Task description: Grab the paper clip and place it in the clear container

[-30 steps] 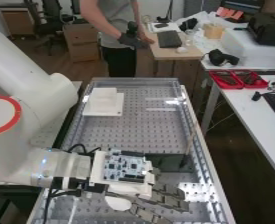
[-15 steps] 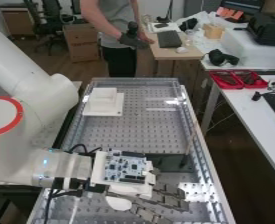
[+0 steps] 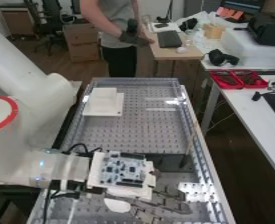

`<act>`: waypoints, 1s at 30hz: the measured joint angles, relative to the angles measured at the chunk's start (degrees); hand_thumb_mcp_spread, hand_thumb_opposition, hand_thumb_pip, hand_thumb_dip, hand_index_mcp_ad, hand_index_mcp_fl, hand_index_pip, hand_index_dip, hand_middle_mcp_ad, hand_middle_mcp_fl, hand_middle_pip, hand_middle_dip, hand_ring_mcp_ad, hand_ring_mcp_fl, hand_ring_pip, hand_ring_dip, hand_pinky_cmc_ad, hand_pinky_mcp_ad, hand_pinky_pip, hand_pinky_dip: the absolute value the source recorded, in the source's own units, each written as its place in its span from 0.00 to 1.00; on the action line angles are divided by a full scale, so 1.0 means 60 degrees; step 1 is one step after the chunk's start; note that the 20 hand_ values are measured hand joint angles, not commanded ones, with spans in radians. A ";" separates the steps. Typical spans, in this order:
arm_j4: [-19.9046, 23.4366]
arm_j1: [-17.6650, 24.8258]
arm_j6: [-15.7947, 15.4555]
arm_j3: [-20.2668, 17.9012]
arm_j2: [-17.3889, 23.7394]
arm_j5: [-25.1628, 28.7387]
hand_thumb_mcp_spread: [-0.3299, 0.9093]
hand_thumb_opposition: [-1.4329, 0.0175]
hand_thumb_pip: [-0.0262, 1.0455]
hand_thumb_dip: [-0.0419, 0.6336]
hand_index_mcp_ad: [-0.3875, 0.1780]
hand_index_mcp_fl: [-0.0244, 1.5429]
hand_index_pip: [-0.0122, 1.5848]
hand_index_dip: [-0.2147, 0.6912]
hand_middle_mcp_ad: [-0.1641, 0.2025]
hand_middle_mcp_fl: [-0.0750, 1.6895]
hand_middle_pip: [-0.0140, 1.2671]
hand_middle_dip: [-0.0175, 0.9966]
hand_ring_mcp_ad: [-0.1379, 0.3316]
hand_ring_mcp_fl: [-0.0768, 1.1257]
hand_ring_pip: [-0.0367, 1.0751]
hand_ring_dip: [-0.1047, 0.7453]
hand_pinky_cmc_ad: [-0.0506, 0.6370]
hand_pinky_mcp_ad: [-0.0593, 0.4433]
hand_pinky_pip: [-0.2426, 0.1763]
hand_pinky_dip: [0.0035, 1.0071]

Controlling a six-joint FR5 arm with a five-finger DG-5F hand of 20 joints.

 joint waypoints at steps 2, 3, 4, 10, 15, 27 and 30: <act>0.0143 0.0004 0.0133 -0.0059 0.0087 0.0019 0.63 0.34 0.64 0.46 0.36 0.38 0.91 0.24 0.60 0.16 0.10 0.19 0.48 0.12 0.12 0.23 0.55 0.66 0.78 0.19; 0.0227 0.0009 0.0214 -0.0099 0.0143 0.0033 0.63 0.34 0.64 0.46 0.36 0.39 0.90 0.24 0.61 0.17 0.10 0.19 0.48 0.12 0.12 0.23 0.56 0.66 0.78 0.19; 0.0261 0.0012 0.0250 -0.0117 0.0163 0.0040 0.64 0.34 0.64 0.46 0.36 0.39 0.90 0.24 0.61 0.17 0.10 0.19 0.48 0.12 0.12 0.23 0.56 0.66 0.78 0.19; 0.0897 0.0122 0.0845 -0.0438 0.0606 0.0104 0.63 0.33 0.63 0.46 0.36 0.41 0.88 0.24 0.60 0.18 0.10 0.19 0.48 0.13 0.12 0.23 0.55 0.66 0.78 0.19; 0.1823 0.0332 0.1567 -0.0957 0.1228 0.0090 0.63 0.32 0.63 0.46 0.36 0.43 0.86 0.24 0.61 0.19 0.10 0.19 0.48 0.13 0.12 0.23 0.55 0.66 0.78 0.19; 0.4072 0.1686 0.2936 -0.2404 0.2817 -0.0030 0.63 0.32 0.63 0.46 0.37 0.44 0.85 0.23 0.61 0.19 0.10 0.20 0.48 0.13 0.12 0.23 0.55 0.66 0.81 0.19; 0.4249 0.2097 0.2990 -0.2637 0.3041 0.0024 0.64 0.31 0.63 0.46 0.37 0.44 0.85 0.23 0.61 0.18 0.10 0.20 0.48 0.14 0.13 0.23 0.55 0.66 0.81 0.19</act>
